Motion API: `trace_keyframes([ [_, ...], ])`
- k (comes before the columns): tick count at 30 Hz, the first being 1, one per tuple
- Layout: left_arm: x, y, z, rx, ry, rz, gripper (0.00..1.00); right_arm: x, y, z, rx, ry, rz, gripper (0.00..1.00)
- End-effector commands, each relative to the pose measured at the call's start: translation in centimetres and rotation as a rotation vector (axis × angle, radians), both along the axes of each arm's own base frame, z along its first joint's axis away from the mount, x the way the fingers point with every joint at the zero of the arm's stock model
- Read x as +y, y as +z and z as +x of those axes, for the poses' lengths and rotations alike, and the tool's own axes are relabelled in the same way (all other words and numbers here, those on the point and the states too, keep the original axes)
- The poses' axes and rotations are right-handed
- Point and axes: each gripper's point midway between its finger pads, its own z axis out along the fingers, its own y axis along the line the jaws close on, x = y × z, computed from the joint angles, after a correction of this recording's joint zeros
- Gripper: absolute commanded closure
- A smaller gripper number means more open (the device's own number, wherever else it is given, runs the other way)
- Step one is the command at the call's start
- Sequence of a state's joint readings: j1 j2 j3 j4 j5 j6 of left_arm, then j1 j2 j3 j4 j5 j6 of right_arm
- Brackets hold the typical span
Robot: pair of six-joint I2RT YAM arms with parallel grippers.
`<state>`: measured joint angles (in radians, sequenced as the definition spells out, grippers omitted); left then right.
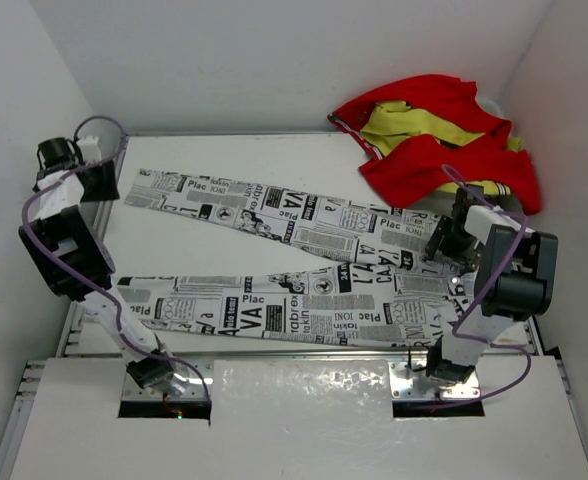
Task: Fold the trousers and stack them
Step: Fold the trousers
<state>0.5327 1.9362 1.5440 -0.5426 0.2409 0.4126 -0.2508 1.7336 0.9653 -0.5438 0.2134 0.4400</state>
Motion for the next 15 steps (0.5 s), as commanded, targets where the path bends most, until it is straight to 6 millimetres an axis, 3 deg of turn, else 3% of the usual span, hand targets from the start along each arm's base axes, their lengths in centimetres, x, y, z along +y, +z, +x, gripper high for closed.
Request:
trace_keyframes([
  [1,-2.8,-0.9,4.9,-0.058,-0.019,-0.122,0.41,0.1,2.3,1.5,-0.067,0.040,-0.009,0.18],
  [3,-2.4,-0.7,7.1,-0.096,0.008,-0.123,0.40,-0.1,2.7,1.5,-0.062,0.051,-0.018,0.18],
  [4,-2.1,-2.7,7.6,-0.066,0.029,-0.134,0.39,-0.2,3.0,1.8,-0.067,0.055,-0.023,0.18],
  [9,0.4,-6.3,8.5,0.037,0.163,-0.055,0.37,-0.5,4.7,2.6,-0.076,0.064,-0.043,0.18],
  [14,-2.8,-8.9,6.7,0.117,0.112,-0.135,0.37,-0.3,5.7,3.6,-0.096,0.070,-0.057,0.19],
  [15,-3.8,-10.2,5.3,0.154,0.105,-0.153,0.38,-0.4,5.7,3.7,-0.092,0.068,-0.063,0.19],
])
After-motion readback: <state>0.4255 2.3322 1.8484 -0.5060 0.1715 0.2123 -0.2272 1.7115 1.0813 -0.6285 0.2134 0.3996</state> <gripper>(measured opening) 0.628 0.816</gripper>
